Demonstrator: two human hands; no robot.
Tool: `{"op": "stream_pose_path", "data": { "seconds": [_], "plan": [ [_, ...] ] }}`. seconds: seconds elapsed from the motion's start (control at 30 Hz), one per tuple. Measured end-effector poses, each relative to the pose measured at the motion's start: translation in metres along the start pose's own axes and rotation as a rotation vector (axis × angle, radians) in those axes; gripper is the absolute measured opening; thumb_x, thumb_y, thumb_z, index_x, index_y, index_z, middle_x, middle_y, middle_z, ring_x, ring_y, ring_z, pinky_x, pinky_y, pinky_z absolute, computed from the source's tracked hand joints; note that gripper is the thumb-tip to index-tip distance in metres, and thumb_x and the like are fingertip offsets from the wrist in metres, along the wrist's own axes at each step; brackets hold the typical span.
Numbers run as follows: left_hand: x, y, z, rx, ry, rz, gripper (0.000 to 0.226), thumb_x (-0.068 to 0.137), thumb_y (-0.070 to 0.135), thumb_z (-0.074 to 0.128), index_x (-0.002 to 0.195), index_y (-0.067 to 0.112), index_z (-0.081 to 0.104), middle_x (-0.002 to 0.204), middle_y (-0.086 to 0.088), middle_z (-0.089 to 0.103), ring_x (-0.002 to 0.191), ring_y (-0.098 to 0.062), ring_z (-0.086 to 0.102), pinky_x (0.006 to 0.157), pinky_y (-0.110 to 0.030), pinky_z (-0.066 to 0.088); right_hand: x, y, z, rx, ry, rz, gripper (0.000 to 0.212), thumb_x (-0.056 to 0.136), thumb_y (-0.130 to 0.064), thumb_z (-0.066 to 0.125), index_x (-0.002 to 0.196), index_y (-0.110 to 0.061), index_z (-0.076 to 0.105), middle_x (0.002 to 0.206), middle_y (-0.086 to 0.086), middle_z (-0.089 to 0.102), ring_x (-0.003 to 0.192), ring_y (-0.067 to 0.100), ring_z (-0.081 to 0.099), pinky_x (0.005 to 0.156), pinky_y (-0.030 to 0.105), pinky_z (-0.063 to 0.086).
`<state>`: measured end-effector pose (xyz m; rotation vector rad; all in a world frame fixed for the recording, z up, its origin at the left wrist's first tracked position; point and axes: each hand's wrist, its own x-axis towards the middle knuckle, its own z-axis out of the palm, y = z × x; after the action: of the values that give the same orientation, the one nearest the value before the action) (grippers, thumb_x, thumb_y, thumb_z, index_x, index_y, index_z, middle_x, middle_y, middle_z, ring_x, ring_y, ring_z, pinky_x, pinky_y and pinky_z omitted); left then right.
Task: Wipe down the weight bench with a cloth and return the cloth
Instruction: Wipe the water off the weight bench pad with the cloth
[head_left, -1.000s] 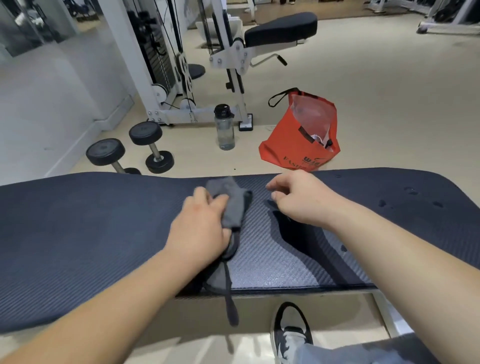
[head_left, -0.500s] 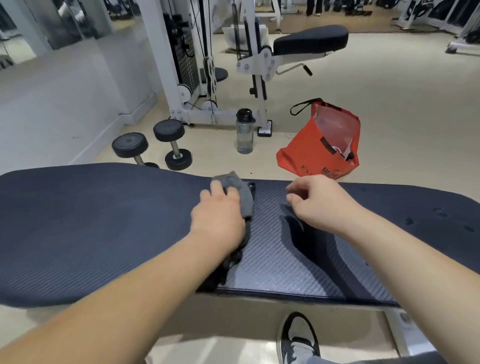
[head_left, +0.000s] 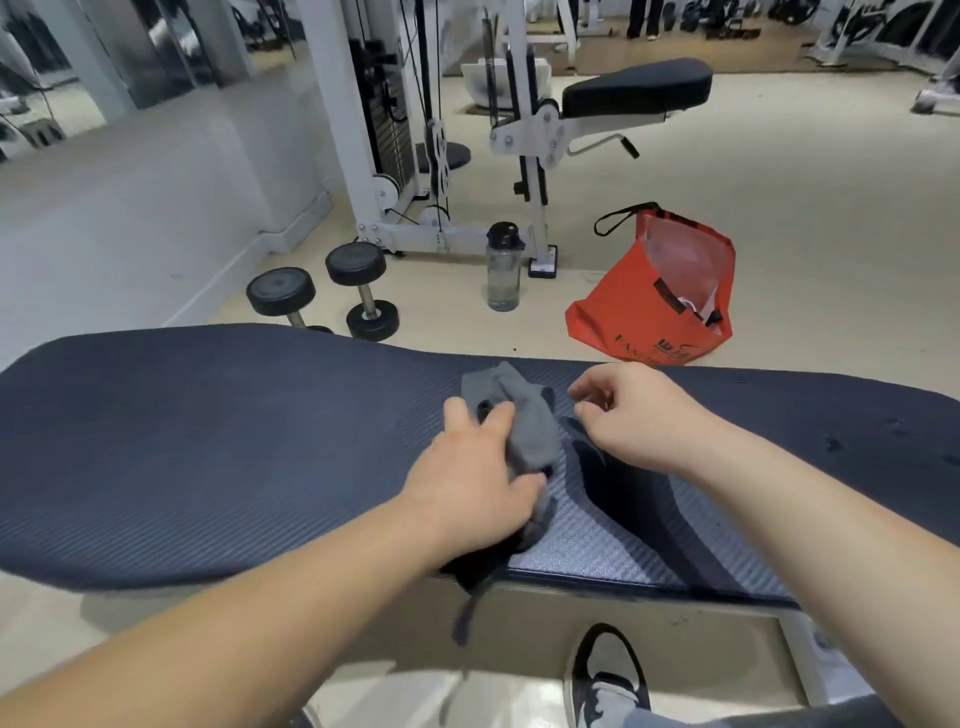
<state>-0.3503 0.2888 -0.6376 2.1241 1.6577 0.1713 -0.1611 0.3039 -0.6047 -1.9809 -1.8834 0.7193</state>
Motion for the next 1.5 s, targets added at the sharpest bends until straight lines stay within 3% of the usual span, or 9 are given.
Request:
{"op": "stream_pose_path", "data": {
  "seconds": [0.07,0.17,0.33,0.67,0.87,1.07,1.27,1.4,1.5],
  "plan": [
    [0.006,-0.001,-0.02,-0.208,-0.121,0.046,0.078,0.083,0.049,0.071,0.152,0.036,0.036,0.126,0.004,0.042,0.113,-0.019,0.061,0.098,-0.027,0.047,0.001,-0.002,0.005,-0.029,-0.002,-0.044,0.026,0.096,-0.021,0.06,0.119,-0.019,0.071,0.107,-0.001,0.067,0.102,0.019,0.062,0.085,0.025,0.044],
    [0.014,-0.022,-0.04,-0.314,-0.041,0.03,0.046,0.087,0.026,0.067,0.132,0.033,0.061,0.116,0.013,0.066,0.093,-0.003,0.066,0.091,-0.023,0.05,-0.003,-0.008,0.016,-0.08,-0.003,-0.134,0.045,0.095,-0.03,0.061,0.139,-0.021,0.058,0.136,0.003,0.049,0.13,0.022,0.049,0.109,0.034,0.042],
    [0.017,-0.051,-0.026,-0.165,0.094,0.056,0.036,0.087,0.009,0.052,0.114,0.024,0.071,0.104,0.007,0.068,0.103,-0.016,0.064,0.096,-0.035,0.052,-0.017,-0.024,0.04,-0.386,-0.215,-0.306,0.082,0.07,-0.081,0.057,0.142,-0.043,0.05,0.136,-0.006,0.04,0.133,0.022,0.032,0.11,0.045,0.041],
    [0.031,-0.064,-0.025,-0.073,0.112,0.19,0.032,0.092,0.021,0.048,0.112,0.031,0.071,0.115,0.016,0.057,0.111,-0.013,0.058,0.09,-0.039,0.054,0.03,0.016,0.029,-0.353,0.134,-0.017,0.044,0.09,-0.053,0.065,0.132,-0.04,0.06,0.137,-0.009,0.053,0.132,0.025,0.042,0.101,0.045,0.049],
    [0.028,-0.068,-0.031,-0.077,0.157,0.208,0.039,0.09,0.019,0.05,0.126,0.028,0.064,0.119,0.01,0.057,0.11,-0.016,0.058,0.092,-0.039,0.053,0.002,-0.033,0.056,-0.372,-0.014,-0.33,0.043,0.084,-0.06,0.068,0.124,-0.046,0.065,0.127,-0.019,0.053,0.124,0.015,0.043,0.094,0.035,0.048],
    [0.025,-0.062,-0.023,-0.122,0.105,0.212,0.039,0.091,0.029,0.055,0.13,0.028,0.061,0.121,0.013,0.053,0.109,-0.013,0.056,0.093,-0.039,0.052,0.021,-0.02,0.048,-0.496,0.166,-0.081,0.042,0.089,-0.059,0.058,0.126,-0.039,0.061,0.129,-0.007,0.056,0.125,0.027,0.047,0.097,0.043,0.046],
    [0.021,-0.03,-0.011,-0.103,-0.047,0.284,0.07,0.076,0.054,0.062,0.14,0.04,0.039,0.132,0.01,0.047,0.125,-0.017,0.044,0.105,-0.037,0.045,0.013,-0.024,0.036,-0.316,-0.053,-0.121,0.044,0.074,-0.056,0.072,0.115,-0.039,0.067,0.117,-0.012,0.057,0.115,0.017,0.047,0.096,0.04,0.05],
    [0.023,-0.005,-0.004,0.006,-0.003,0.25,0.083,0.07,0.071,0.057,0.141,0.035,0.036,0.129,0.006,0.048,0.127,-0.021,0.043,0.106,-0.041,0.044,-0.009,0.0,0.005,0.145,-0.11,-0.066,0.05,0.077,-0.04,0.086,0.123,-0.031,0.07,0.125,-0.015,0.063,0.118,0.004,0.059,0.093,0.012,0.045],
    [0.024,0.014,-0.001,0.136,0.088,0.246,0.1,0.071,0.081,0.051,0.154,0.031,0.024,0.154,-0.001,0.027,0.14,-0.026,0.027,0.115,-0.043,0.035,-0.027,0.039,-0.022,0.209,0.102,-0.003,0.037,0.087,-0.035,0.08,0.121,-0.024,0.073,0.126,-0.014,0.061,0.119,0.004,0.06,0.087,0.0,0.038]
  ]
}}
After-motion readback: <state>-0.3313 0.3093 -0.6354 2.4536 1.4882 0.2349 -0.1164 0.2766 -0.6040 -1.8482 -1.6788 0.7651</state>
